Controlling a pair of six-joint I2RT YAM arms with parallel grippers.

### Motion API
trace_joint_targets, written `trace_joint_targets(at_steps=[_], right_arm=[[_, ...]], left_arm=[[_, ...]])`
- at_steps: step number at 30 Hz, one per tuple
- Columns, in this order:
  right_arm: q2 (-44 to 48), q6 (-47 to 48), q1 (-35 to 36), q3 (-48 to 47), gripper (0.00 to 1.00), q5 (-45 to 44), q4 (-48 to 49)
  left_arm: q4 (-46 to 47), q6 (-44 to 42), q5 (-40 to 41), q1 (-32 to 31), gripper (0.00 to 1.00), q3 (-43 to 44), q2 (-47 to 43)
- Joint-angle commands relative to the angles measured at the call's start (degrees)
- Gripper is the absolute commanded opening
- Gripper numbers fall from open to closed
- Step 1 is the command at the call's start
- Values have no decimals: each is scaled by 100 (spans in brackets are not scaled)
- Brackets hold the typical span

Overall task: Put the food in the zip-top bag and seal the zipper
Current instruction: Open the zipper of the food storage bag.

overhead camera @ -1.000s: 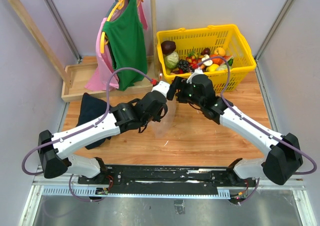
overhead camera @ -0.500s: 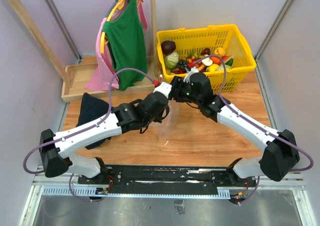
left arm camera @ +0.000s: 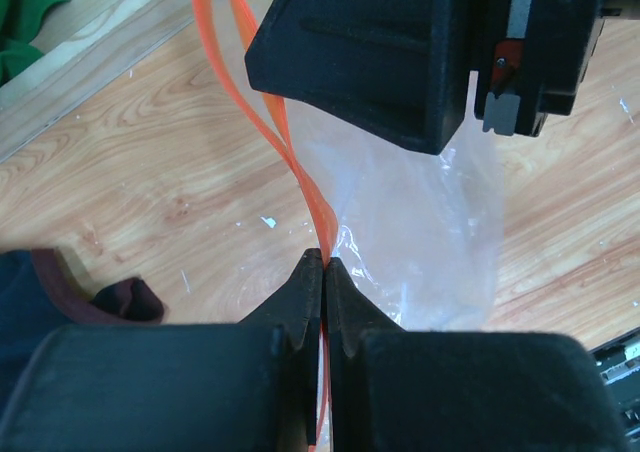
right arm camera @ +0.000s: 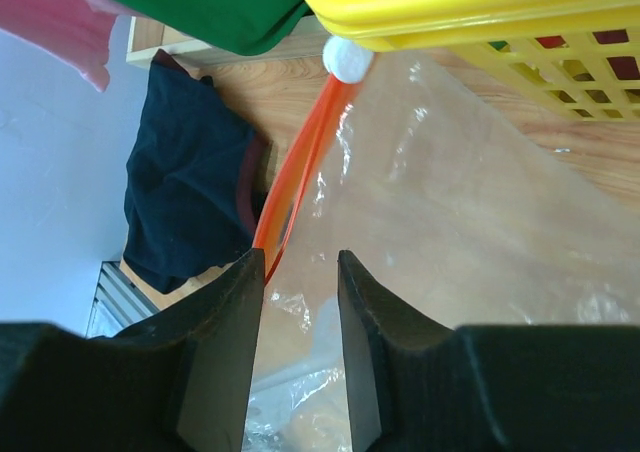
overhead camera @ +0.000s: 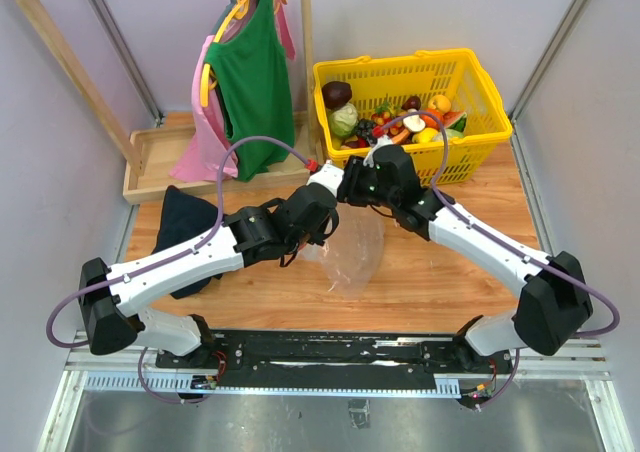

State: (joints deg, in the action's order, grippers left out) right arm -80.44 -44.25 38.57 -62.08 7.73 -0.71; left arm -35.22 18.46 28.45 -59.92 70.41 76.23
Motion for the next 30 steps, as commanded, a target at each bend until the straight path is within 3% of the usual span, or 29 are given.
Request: trace_joint_targets(at_steps=[1,7,12,16,19,21,30], right_arm=[[-91,209,20,-281,37,-160,-274],[-269,274,81,-489,42,-144,-483],[-387,333,85,-585,40,-225,-685],[-354,366,89,-553,24,-230,-661],[-246,426,89,-531,6,-224,-597],[-129,498,89,-479,1,-228,-517],[718,1027,88,132,1,-191,174]], left_arm=[[209,70,-30,-69,0,105,-23],[209,61,-70,-73,1,113,19],[216,57,-50,-75,1,70,12],[220,60,-22,-85,1,30,2],[218,100,44,-84,4,-20,-38],[233,134,60,-82,10,-57,-89],[838,352,-139,-57,58,-624,-992]])
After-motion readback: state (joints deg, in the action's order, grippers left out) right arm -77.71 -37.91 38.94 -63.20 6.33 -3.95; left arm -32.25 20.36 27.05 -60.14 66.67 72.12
